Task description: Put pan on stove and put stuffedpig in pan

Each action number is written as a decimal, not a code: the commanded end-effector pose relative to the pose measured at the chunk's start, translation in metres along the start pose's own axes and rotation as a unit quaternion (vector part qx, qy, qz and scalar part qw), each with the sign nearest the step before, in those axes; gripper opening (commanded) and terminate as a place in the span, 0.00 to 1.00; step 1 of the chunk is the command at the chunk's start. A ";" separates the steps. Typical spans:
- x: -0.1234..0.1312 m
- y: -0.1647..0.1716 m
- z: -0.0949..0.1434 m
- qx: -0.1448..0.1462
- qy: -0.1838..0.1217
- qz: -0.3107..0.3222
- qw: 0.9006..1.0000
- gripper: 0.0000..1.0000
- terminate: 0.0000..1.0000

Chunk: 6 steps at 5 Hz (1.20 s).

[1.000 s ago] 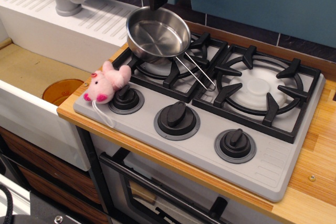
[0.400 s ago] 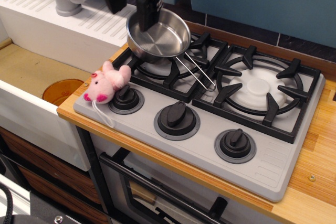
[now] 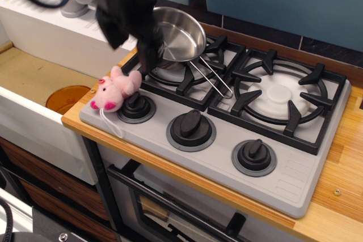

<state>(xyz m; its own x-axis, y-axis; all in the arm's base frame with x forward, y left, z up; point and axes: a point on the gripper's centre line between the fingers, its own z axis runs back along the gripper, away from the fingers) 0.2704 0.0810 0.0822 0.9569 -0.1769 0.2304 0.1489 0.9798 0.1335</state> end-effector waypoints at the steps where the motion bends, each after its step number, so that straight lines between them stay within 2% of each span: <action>1: -0.017 0.001 -0.023 0.034 -0.067 -0.003 0.997 1.00 0.00; 3: -0.012 0.018 -0.046 0.033 -0.107 -0.030 0.993 1.00 0.00; 6: -0.001 0.037 -0.050 0.033 -0.112 -0.043 0.992 1.00 0.00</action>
<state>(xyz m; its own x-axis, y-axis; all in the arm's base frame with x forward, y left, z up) 0.2772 0.1178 0.0294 0.8753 -0.2793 0.3949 0.2170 0.9564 0.1955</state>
